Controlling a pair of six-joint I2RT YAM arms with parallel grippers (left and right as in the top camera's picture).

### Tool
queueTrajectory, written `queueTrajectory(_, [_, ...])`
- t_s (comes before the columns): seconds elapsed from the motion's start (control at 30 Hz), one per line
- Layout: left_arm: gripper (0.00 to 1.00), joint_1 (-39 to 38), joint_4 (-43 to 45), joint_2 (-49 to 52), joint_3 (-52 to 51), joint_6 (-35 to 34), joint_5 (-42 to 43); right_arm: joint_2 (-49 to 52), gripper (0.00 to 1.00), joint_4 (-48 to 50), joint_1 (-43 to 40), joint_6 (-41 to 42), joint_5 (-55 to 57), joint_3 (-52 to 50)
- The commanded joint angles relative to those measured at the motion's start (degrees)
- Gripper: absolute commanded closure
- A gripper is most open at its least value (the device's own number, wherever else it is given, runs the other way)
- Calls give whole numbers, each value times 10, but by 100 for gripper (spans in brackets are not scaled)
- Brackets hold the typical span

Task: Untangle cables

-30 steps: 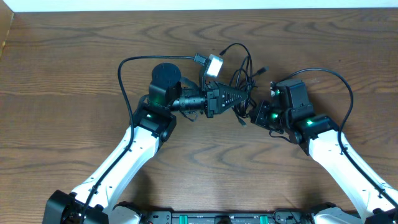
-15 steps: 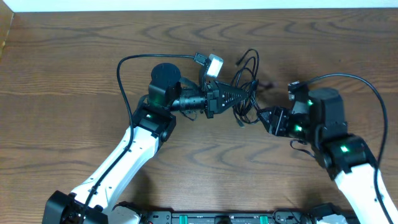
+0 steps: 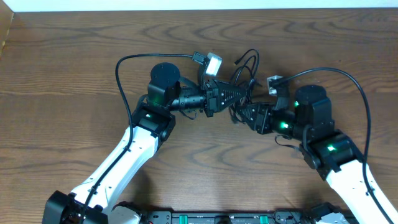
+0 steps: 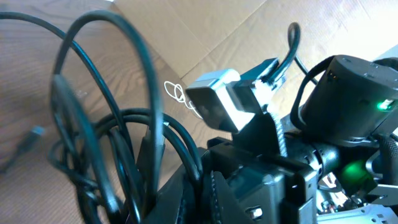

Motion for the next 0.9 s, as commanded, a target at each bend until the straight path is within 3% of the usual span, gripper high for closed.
queueTrajectory(0.0, [93, -2, 7, -12, 13, -3, 9, 31, 71, 25, 5, 28, 44, -2])
queueTrajectory(0.2, [92, -2, 7, -12, 13, -5, 9, 59, 77, 44, 5, 56, 40, -2])
queueTrajectory(0.27, [93, -2, 8, -12, 13, -9, 8, 59, 87, 42, 5, 55, 40, -2])
queueTrajectory(0.3, [92, -2, 8, -12, 13, -16, 8, 59, 99, 39, 5, 55, 48, -2])
queueTrajectory(0.47, [92, -2, 8, -12, 13, -20, 9, 58, 99, 18, 3, 42, 124, -2])
queueTrajectory(0.53, [92, -2, 8, -12, 13, -20, 8, 53, 99, 28, -2, 9, 83, -2])
queueTrajectory(0.67, [92, -2, 7, -12, 13, 11, 8, 7, 99, 36, -50, -77, -127, -2])
queueTrajectory(0.77, [92, -2, -5, -12, 13, 15, -16, -49, 99, 37, -118, -83, -243, -2])
queueTrajectory(0.87, [93, -2, -80, -12, 13, 41, -87, -115, 99, 37, -205, -82, -346, -2])
